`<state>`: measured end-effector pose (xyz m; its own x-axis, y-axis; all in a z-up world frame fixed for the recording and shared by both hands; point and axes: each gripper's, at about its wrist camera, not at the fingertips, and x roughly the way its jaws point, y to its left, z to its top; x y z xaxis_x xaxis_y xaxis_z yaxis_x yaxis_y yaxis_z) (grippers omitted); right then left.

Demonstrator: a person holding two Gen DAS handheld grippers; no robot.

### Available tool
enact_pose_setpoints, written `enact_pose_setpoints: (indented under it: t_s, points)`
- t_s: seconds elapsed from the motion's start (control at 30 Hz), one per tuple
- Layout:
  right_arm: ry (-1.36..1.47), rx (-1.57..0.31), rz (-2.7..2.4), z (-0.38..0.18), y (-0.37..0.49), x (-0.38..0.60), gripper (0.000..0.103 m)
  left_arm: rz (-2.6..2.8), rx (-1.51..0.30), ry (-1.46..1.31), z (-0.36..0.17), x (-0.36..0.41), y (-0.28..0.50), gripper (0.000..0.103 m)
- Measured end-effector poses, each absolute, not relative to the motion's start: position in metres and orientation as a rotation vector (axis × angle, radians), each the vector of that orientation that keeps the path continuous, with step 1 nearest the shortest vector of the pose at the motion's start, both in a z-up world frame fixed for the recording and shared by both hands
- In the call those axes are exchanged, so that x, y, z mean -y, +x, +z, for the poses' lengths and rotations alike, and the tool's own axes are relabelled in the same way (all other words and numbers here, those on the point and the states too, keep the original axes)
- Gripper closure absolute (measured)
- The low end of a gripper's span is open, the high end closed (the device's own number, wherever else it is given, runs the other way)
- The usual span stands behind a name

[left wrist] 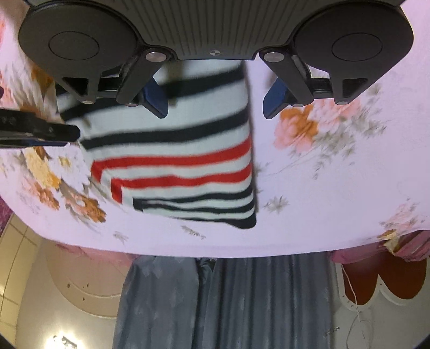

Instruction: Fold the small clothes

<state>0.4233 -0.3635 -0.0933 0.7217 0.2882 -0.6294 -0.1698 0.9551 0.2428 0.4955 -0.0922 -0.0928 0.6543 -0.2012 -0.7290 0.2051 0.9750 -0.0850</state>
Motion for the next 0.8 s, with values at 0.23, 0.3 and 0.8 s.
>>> enact_pose_setpoints:
  t_s: [0.23, 0.3, 0.8]
  points:
    - [0.204, -0.794, 0.262, -0.109, 0.459, 0.379, 0.091, -0.207, -0.884, 0.059, -0.100, 0.112, 0.513, 0.024]
    - [0.243, -0.758, 0.248, -0.104, 0.451, 0.392, 0.042, -0.230, -0.877, 0.038, -0.098, 0.110, 0.513, 0.019]
    - [0.673, -0.851, 0.443, -0.163, 0.488, 0.434, 0.030, -0.327, -1.014, -0.267, -0.133, 0.079, 0.547, 0.015]
